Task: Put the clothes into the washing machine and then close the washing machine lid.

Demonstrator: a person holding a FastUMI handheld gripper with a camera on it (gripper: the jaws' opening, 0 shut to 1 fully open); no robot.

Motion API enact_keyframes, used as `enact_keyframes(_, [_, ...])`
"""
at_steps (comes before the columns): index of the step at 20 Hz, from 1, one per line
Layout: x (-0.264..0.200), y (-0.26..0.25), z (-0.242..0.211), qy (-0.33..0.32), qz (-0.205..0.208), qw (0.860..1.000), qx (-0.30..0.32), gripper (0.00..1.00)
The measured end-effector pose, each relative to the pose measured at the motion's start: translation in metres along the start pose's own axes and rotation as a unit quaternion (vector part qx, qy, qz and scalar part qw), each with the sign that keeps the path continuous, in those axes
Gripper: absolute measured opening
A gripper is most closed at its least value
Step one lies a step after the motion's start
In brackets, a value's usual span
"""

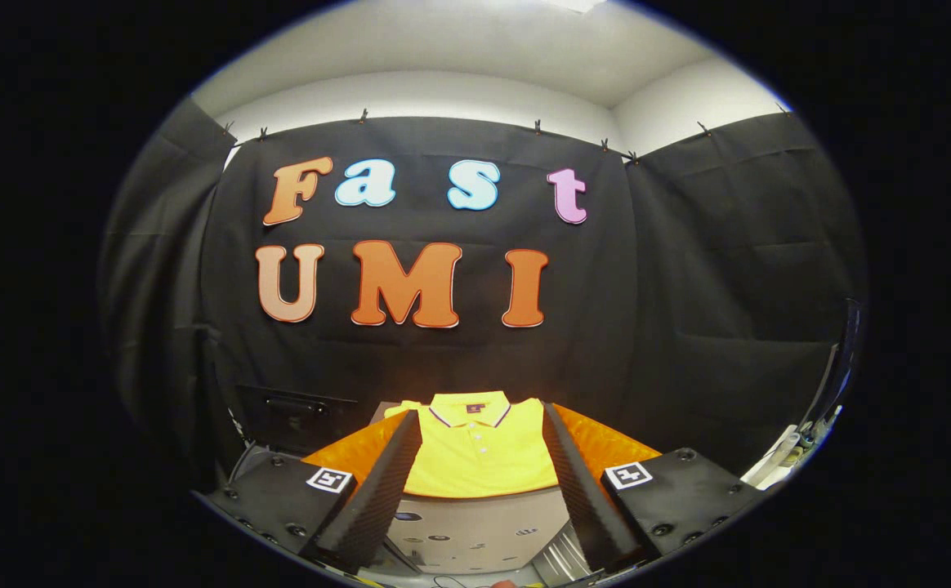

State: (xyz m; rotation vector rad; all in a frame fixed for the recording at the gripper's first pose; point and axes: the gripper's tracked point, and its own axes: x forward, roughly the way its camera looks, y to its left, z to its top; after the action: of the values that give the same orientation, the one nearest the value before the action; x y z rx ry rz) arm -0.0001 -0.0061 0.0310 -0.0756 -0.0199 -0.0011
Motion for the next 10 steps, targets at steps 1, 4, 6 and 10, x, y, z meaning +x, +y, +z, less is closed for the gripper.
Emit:
enact_keyframes(1, [0.001, 0.002, 0.000, 0.000, 0.001, 1.000, 0.000, 0.96])
enact_keyframes(4, [0.007, 0.008, -0.006, 0.008, 0.003, 1.000, 0.000, 0.97])
enact_keyframes(6, [0.012, 0.013, -0.009, 0.013, 0.005, 1.000, 0.000, 0.97])
enact_keyframes(10, [0.019, 0.015, -0.010, 0.016, 0.001, 1.000, -0.002, 0.97])
